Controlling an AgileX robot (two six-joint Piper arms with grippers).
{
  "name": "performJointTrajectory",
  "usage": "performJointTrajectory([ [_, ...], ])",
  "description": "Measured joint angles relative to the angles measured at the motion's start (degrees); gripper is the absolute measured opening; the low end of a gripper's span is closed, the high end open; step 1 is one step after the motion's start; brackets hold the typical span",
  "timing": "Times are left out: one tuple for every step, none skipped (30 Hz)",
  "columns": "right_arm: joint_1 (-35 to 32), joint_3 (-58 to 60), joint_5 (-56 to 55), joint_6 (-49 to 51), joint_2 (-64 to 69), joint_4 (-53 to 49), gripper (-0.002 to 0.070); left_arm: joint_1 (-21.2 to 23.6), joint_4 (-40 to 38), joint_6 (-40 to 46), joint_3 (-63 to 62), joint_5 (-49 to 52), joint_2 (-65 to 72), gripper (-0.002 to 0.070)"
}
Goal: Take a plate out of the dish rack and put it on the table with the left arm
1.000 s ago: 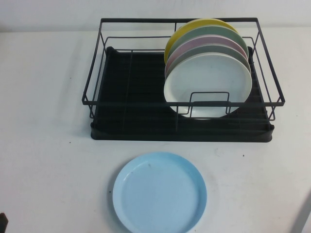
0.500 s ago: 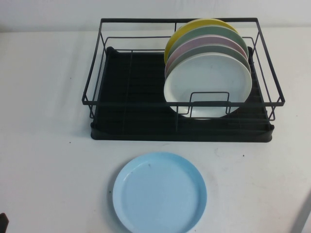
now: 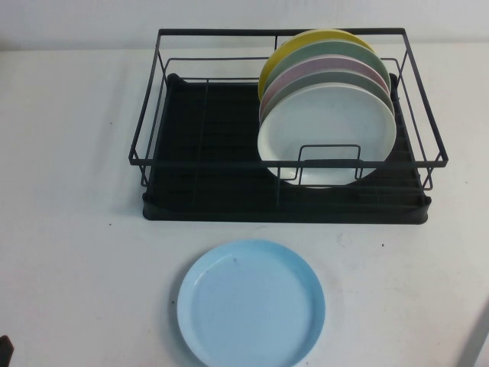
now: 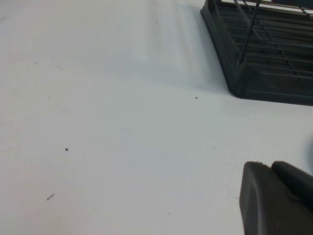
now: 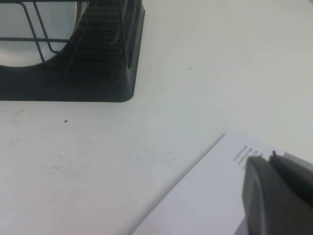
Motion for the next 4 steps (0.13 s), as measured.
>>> performJointTrajectory([
  [0.0,0.0,0.0,0.0,0.0,0.0,-0.0018,0.0,0.0,0.0,0.0,0.0,0.0,-0.0001],
  [0.0,0.0,0.0,0.0,0.0,0.0,-0.0018,0.0,0.0,0.0,0.0,0.0,0.0,-0.0001],
  [0.0,0.0,0.0,0.0,0.0,0.0,-0.0018,0.0,0.0,0.0,0.0,0.0,0.0,-0.0001],
  [0.0,0.0,0.0,0.0,0.0,0.0,-0.0018,0.0,0.0,0.0,0.0,0.0,0.0,-0.0001],
])
